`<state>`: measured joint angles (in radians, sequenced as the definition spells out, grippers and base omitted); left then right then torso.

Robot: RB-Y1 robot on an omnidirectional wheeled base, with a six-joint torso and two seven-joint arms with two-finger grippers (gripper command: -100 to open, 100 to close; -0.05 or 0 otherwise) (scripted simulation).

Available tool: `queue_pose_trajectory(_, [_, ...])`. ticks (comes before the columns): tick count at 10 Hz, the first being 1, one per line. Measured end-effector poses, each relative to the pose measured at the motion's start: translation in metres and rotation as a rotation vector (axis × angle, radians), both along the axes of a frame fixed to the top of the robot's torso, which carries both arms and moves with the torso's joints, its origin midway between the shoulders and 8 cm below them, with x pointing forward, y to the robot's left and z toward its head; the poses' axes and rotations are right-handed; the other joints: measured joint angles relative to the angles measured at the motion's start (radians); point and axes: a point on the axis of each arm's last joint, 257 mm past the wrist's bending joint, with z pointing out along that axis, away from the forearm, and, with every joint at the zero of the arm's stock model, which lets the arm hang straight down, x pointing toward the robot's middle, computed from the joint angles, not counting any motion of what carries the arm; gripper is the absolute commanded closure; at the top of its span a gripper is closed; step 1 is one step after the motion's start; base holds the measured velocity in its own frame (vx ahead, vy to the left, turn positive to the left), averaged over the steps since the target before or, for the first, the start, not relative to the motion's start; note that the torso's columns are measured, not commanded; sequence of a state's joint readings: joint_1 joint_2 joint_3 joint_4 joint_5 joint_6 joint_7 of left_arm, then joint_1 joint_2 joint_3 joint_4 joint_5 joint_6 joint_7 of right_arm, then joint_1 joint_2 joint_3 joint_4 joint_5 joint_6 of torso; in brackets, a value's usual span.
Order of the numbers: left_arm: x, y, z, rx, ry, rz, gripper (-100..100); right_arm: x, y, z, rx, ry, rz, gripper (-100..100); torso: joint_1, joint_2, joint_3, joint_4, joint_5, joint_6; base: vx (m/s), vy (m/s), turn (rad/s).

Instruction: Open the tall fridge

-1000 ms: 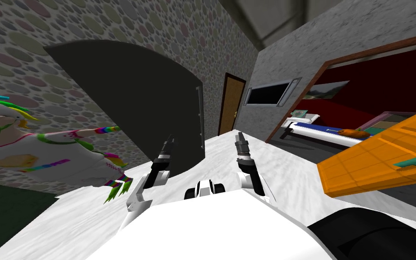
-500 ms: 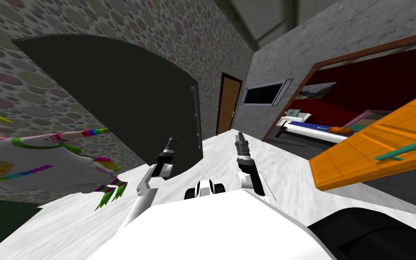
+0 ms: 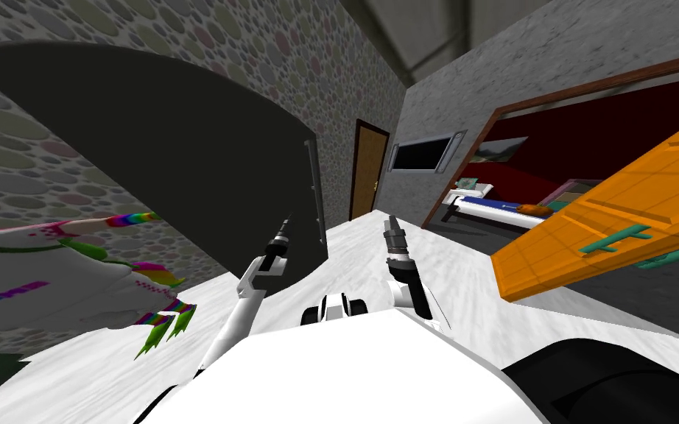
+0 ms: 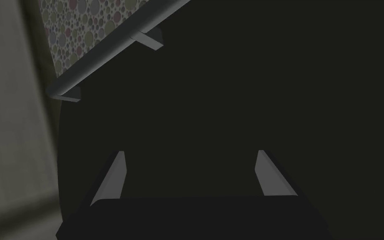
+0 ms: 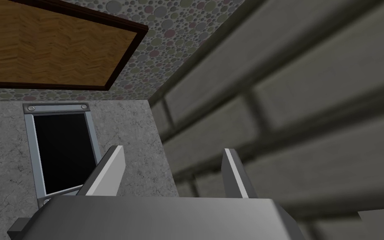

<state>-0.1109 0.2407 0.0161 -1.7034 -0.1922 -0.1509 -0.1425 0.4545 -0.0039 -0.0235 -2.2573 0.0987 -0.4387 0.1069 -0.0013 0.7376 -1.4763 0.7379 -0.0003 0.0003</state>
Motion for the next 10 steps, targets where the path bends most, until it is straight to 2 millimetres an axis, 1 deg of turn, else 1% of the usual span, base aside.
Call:
queue_pose_trajectory(2, [0.015,-0.001,0.002,0.020,0.017,0.007,-100,0.000,0.000,0.000,0.000,0.000,0.000,0,0.002,0.001,0.000,0.000,0.000,0.000,0.004,-0.048,-0.085])
queue_pose_trajectory(3, [0.026,-0.001,-0.002,0.036,0.039,0.016,-100,0.000,0.000,0.000,0.000,0.000,0.000,0,0.001,0.000,0.000,0.000,0.000,0.000,0.006,-0.044,-0.040])
queue_pose_trajectory(5, [0.040,0.000,-0.001,0.058,0.060,0.027,-100,0.000,0.000,0.000,0.000,0.000,0.000,0,0.001,0.001,0.000,0.000,0.000,0.000,-0.002,-0.048,-0.082])
queue_pose_trajectory(6, [0.049,0.000,-0.005,0.076,0.082,0.039,-100,0.000,0.000,0.000,0.000,0.000,0.000,0,0.001,0.001,0.000,0.000,0.000,0.000,0.004,-0.040,-0.039])
queue_pose_trajectory(9, [0.075,0.003,-0.002,0.121,0.121,0.067,-100,0.000,0.000,0.000,0.000,0.000,0.000,0,0.000,0.000,0.000,0.000,0.000,0.000,0.008,-0.051,-0.065])
queue_pose_trajectory(10, [0.081,0.004,-0.002,0.131,0.132,0.075,-100,0.000,0.000,0.000,0.000,0.000,0.000,0,0.002,0.001,0.000,0.000,0.000,-0.001,0.001,-0.035,-0.064])
